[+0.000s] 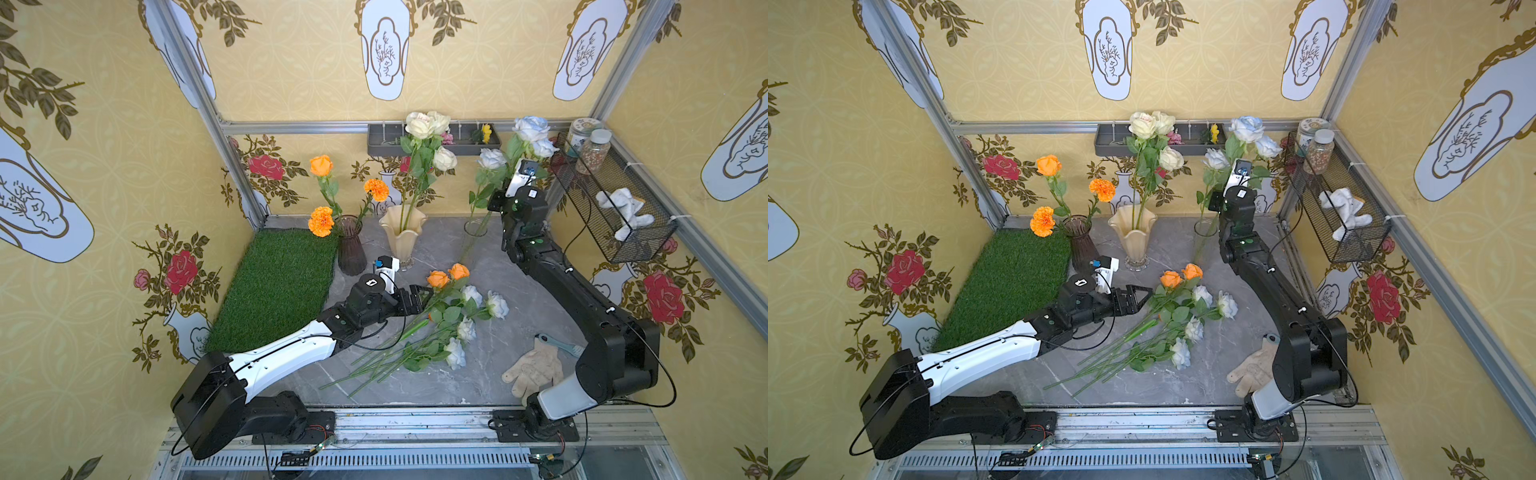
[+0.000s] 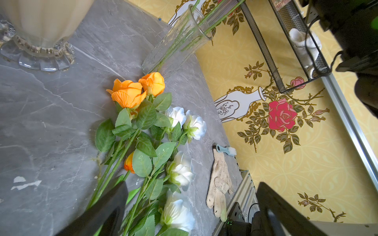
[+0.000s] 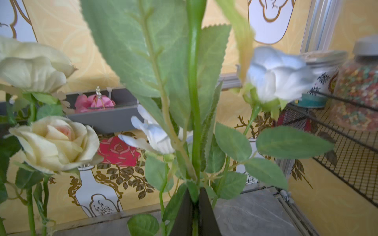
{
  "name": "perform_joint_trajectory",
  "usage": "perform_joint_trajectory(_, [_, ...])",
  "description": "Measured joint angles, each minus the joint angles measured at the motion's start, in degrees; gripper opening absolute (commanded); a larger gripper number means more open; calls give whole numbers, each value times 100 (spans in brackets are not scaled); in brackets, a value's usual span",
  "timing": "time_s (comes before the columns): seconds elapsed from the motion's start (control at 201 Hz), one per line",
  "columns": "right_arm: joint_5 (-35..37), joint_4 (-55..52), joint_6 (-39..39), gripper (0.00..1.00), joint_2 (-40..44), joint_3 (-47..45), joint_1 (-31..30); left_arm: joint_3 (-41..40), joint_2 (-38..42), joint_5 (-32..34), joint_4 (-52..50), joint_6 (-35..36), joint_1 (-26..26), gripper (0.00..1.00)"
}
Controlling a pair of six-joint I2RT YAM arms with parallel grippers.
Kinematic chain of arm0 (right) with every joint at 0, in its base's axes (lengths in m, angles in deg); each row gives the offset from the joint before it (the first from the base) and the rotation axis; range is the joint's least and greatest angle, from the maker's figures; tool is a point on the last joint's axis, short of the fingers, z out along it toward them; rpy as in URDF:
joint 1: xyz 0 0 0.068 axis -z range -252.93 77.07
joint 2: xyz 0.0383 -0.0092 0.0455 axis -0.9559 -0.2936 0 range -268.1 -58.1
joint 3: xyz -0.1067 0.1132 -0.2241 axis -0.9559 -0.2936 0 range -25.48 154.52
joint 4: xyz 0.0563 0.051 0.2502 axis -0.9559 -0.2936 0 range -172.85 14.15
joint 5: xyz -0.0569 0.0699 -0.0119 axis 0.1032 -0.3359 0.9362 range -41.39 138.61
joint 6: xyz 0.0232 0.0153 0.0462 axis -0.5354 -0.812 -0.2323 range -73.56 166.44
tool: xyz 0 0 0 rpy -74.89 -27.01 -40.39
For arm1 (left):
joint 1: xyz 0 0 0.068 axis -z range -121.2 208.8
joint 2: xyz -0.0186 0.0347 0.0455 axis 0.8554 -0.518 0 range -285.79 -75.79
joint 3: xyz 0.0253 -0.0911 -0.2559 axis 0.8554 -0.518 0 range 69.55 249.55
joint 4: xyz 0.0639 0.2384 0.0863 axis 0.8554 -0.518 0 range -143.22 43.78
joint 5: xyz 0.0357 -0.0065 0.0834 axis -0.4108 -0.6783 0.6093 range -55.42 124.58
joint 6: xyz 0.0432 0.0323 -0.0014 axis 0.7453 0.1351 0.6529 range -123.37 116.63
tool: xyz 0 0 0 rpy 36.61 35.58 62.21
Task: Arrange the flowers in different vases according to their colors
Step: Insert the flower into the vase.
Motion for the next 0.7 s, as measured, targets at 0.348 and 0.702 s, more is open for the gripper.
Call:
perform_joint_trajectory(0.348, [-2,-264,-269,60,195,-186,-225,33,-52,0,0,0,-4,100])
perform_joint_trajectory(0.702, [264,-1882,-800,97,1405,114,-291,52,-59,-4,0,2,-4,100])
